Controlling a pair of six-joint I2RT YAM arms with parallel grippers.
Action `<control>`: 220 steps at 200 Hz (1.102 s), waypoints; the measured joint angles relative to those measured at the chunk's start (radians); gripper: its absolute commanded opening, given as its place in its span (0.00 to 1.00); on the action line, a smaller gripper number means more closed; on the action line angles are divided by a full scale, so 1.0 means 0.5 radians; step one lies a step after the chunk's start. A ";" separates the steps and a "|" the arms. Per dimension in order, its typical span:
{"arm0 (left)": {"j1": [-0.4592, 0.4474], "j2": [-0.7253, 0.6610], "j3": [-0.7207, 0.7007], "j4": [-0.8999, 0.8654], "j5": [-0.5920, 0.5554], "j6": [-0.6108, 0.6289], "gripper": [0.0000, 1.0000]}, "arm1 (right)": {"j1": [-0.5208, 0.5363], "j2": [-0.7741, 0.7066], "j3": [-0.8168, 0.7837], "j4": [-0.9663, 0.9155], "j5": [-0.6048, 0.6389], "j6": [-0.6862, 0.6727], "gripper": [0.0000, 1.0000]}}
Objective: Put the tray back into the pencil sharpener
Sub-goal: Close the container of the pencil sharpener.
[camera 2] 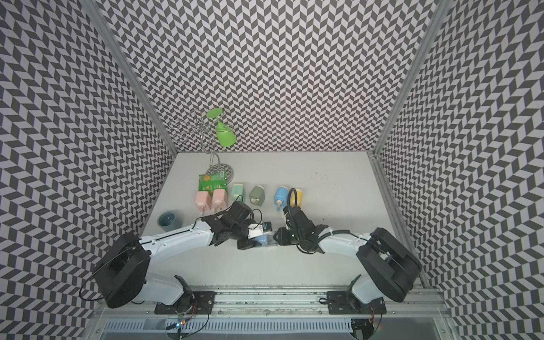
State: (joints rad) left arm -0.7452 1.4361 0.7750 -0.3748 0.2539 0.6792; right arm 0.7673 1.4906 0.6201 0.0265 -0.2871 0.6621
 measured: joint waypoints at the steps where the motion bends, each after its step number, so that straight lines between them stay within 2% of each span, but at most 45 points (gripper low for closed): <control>1: -0.001 0.001 0.000 0.000 -0.001 0.000 0.50 | 0.000 0.001 -0.001 0.001 0.001 0.002 0.25; 115: -0.018 0.063 0.079 -0.069 -0.011 -0.006 0.50 | 0.000 0.001 -0.021 0.006 0.043 0.057 0.17; 154: -0.030 0.064 0.079 -0.056 -0.022 -0.005 0.50 | 0.011 0.002 -0.001 -0.033 0.148 0.053 0.17; 220: -0.032 0.073 0.082 -0.056 -0.025 -0.008 0.49 | 0.026 0.050 0.000 -0.007 0.128 0.051 0.16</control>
State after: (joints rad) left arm -0.7612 1.4727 0.8158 -0.4026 0.2413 0.6754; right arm 0.7803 1.5154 0.6201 0.0231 -0.2230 0.6876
